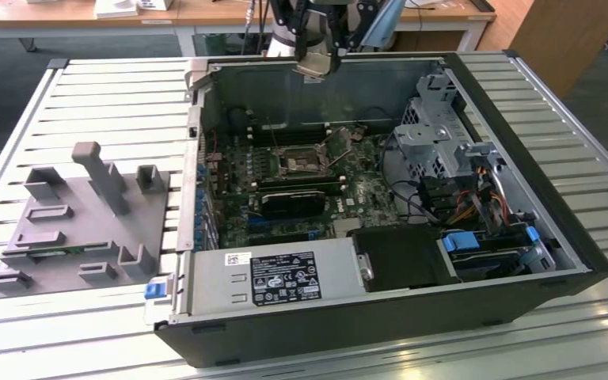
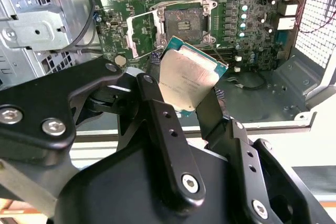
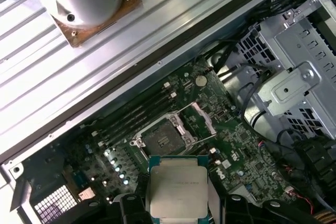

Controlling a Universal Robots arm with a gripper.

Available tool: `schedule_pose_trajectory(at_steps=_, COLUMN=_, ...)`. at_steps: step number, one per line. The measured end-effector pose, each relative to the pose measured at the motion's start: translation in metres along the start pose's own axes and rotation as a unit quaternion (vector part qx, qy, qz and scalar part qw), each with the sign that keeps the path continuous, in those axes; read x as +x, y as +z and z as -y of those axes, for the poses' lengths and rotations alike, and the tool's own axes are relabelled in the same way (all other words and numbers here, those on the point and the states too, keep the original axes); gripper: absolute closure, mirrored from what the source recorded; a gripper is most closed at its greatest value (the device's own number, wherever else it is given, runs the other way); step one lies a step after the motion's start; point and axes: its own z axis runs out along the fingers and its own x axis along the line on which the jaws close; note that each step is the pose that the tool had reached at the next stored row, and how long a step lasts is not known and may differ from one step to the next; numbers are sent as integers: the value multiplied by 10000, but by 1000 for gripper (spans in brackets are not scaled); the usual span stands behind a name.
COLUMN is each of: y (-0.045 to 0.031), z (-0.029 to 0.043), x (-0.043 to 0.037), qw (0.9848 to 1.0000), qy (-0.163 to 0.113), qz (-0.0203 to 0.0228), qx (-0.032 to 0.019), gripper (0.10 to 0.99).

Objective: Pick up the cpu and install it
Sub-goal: 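Place the cpu into insertion slot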

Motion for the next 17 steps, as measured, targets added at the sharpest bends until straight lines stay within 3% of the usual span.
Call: schedule_pose_trajectory(at_steps=17, y=2, z=0, x=0, qw=9985, qy=542, qz=34, qx=-1, gripper=561)
